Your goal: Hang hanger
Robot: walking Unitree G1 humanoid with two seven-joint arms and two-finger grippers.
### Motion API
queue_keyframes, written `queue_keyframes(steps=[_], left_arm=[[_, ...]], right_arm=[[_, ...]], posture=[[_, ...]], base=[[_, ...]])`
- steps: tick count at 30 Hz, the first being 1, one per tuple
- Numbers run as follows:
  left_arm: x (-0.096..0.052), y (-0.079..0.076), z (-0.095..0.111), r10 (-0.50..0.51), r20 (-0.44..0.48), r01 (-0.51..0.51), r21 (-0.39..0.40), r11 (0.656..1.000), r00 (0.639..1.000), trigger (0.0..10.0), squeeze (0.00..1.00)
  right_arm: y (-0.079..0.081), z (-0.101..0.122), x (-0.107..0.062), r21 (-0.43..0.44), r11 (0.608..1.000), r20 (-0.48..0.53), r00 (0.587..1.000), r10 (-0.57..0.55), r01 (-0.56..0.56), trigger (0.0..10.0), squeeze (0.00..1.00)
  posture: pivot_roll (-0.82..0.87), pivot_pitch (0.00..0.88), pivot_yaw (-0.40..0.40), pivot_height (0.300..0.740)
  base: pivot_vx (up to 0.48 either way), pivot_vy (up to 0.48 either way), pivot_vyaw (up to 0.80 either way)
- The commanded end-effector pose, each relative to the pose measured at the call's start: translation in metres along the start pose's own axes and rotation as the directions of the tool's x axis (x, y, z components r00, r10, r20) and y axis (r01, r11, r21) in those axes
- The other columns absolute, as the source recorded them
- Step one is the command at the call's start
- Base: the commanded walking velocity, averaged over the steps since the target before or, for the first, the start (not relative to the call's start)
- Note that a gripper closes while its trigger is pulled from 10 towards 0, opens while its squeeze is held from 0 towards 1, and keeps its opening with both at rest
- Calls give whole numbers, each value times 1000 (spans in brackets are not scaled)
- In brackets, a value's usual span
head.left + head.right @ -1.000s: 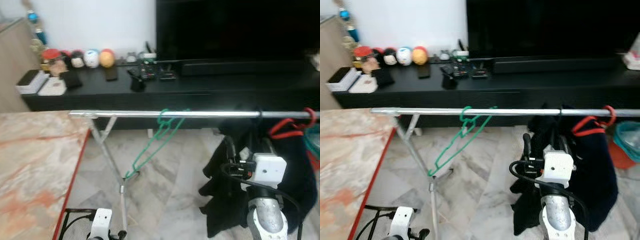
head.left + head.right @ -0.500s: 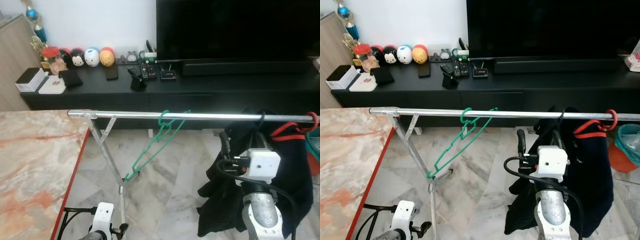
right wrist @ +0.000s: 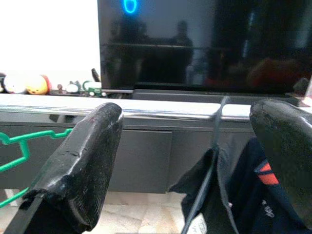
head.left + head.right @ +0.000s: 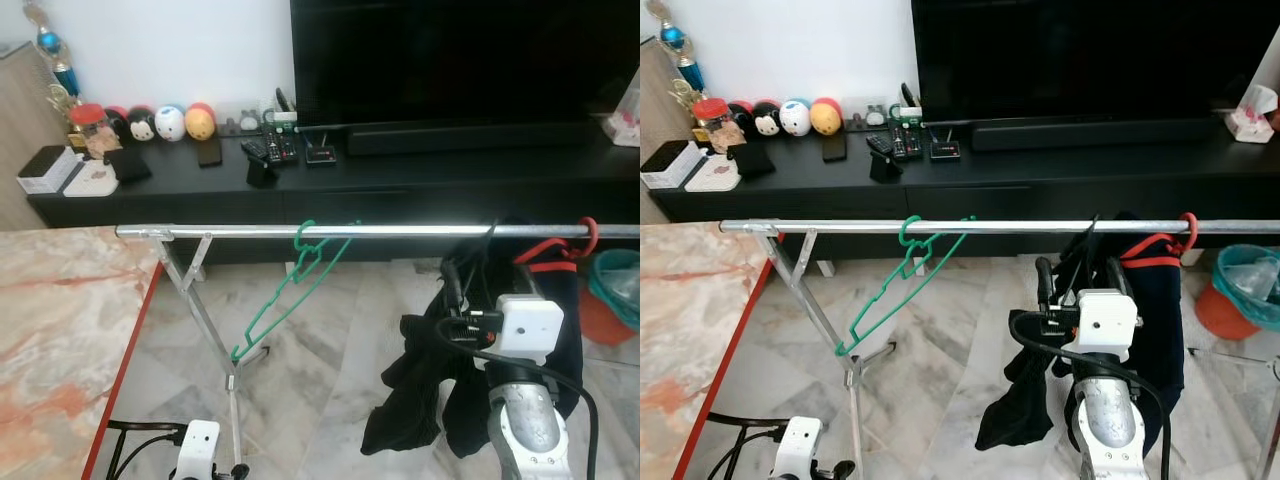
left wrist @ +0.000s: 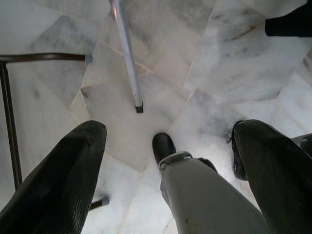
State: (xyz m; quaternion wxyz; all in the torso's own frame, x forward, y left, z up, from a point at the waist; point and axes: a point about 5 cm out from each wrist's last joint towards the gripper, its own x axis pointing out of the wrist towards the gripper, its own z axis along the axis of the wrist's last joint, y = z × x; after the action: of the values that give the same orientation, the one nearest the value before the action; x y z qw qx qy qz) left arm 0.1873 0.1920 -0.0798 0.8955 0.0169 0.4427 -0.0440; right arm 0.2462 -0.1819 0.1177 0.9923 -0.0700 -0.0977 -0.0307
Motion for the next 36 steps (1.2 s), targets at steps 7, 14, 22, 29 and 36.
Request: queue_keyframes(steps=[7, 14, 22, 29, 36], left_arm=[[-1, 9, -2, 39, -45, -40, -9, 999, 998, 10000, 0], [1, -2, 3, 10, 1, -10, -7, 1000, 1000, 10000, 0], [1, -2, 3, 9, 4, -9, -6, 1000, 1000, 10000, 0], [1, -3, 3, 8, 5, -8, -7, 1000, 1000, 10000, 0], [1, -4, 2, 6, 5, -6, -6, 1000, 1000, 10000, 0]], right_arm=[[3, 7, 3, -18, 1000, 26, 999, 25, -24, 10000, 0], [10, 13, 4, -34, 997, 53, 996, 66, -64, 10000, 0], [6, 26, 10, 7, 999, 112, 993, 40, -41, 10000, 0], [10, 23, 9, 12, 999, 98, 994, 47, -49, 10000, 0], [10, 23, 8, 20, 999, 95, 994, 46, -48, 10000, 0]], posture=[[-85, 0, 32, 740], [-82, 0, 29, 740], [-84, 0, 30, 740], [-84, 0, 30, 740], [-83, 0, 29, 740]], base=[[0, 0, 0], [35, 0, 347], [244, 0, 75], [244, 0, 0], [244, 0, 0]])
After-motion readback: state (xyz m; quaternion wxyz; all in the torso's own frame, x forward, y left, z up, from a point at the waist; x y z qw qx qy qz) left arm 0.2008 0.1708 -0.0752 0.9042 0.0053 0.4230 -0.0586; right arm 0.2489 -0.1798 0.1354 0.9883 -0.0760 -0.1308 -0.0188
